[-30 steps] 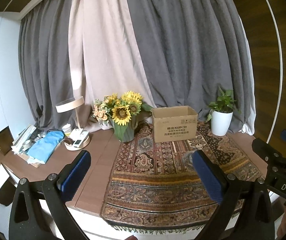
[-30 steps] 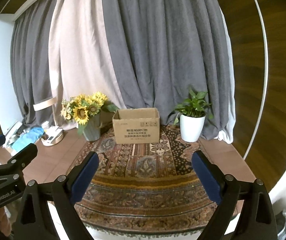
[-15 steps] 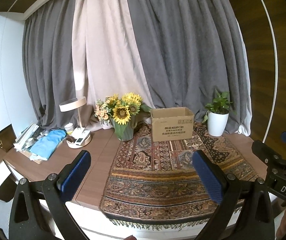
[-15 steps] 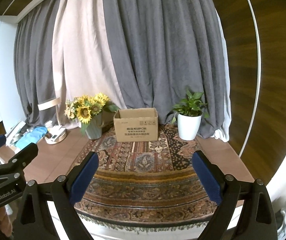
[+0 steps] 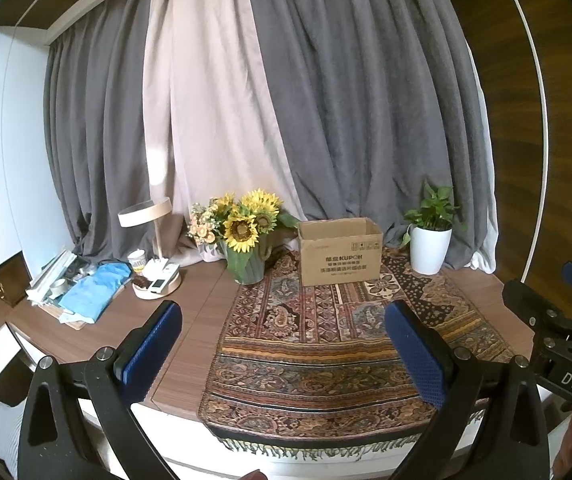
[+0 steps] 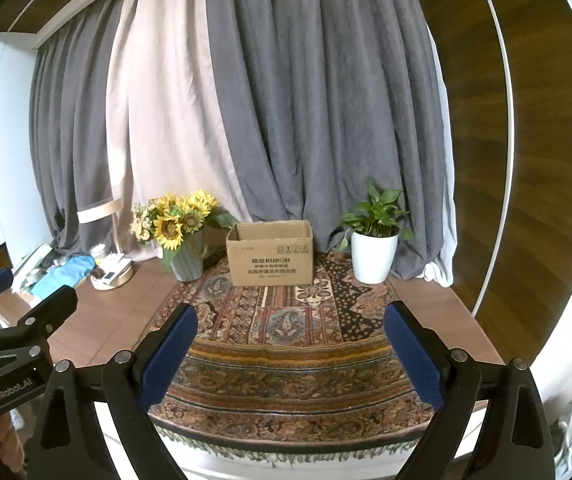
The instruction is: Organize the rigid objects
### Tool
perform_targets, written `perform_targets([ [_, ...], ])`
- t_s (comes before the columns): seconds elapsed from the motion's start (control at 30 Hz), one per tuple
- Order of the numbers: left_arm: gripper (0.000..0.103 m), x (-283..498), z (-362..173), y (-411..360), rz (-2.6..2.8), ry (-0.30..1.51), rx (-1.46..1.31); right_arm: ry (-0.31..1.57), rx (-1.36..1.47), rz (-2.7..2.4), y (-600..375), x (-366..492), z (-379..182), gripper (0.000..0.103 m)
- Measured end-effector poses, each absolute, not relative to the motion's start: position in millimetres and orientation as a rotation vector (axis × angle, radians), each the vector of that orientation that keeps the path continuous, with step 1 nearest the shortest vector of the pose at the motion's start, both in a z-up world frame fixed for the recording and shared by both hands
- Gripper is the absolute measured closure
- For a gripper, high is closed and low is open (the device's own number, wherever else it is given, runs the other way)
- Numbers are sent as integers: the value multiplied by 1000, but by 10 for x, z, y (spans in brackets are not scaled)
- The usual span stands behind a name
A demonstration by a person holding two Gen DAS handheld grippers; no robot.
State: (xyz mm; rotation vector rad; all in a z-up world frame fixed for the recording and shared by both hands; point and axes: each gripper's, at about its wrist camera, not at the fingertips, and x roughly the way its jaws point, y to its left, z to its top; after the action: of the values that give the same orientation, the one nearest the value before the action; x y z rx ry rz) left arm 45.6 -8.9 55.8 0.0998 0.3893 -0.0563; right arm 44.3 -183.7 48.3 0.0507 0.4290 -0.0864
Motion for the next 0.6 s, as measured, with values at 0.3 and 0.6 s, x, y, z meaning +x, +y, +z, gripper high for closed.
perform_targets([
  [0.3,0,430,588,-60,-64,383,94,427,50,-86,-1843,430,487,8],
  [0.6,0,417,582,-34,-71,386,92,428,52,-84,-1848,422,488,8],
])
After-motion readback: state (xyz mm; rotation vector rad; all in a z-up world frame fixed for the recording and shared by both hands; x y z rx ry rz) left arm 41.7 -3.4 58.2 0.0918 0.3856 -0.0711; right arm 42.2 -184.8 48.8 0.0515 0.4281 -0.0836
